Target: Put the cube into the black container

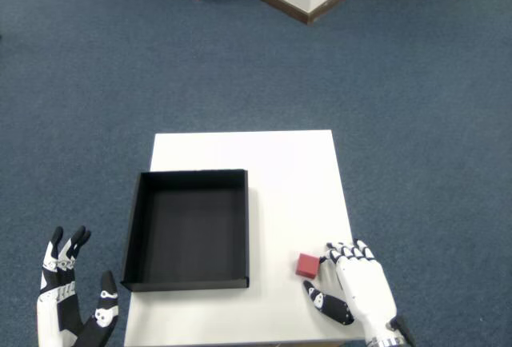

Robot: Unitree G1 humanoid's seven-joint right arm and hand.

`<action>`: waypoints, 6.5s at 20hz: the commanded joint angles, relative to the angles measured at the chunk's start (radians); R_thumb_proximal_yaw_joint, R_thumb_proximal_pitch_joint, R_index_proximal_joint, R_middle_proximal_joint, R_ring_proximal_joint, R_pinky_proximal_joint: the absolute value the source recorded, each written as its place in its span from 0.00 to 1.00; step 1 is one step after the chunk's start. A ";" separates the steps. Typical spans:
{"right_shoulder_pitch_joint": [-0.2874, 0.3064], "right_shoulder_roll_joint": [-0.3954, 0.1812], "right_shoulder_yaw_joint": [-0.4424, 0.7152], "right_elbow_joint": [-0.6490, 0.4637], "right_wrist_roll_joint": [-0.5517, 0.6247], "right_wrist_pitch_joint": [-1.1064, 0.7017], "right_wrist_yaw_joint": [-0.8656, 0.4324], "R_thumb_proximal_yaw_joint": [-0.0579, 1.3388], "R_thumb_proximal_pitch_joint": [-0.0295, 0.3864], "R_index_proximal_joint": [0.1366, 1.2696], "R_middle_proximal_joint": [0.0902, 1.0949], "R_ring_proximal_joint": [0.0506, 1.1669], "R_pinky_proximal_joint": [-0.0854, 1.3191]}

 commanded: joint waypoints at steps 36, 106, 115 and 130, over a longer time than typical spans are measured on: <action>-0.054 0.025 0.037 -0.002 -0.063 -0.040 -0.042 0.51 0.07 0.32 0.18 0.20 0.12; 0.015 -0.068 -0.016 0.009 -0.038 0.019 0.093 0.62 0.05 0.29 0.18 0.20 0.13; 0.028 -0.067 -0.015 0.012 -0.045 0.032 0.113 0.61 0.04 0.28 0.18 0.20 0.13; 0.032 -0.074 -0.024 0.008 -0.042 0.034 0.119 0.60 0.05 0.31 0.19 0.20 0.12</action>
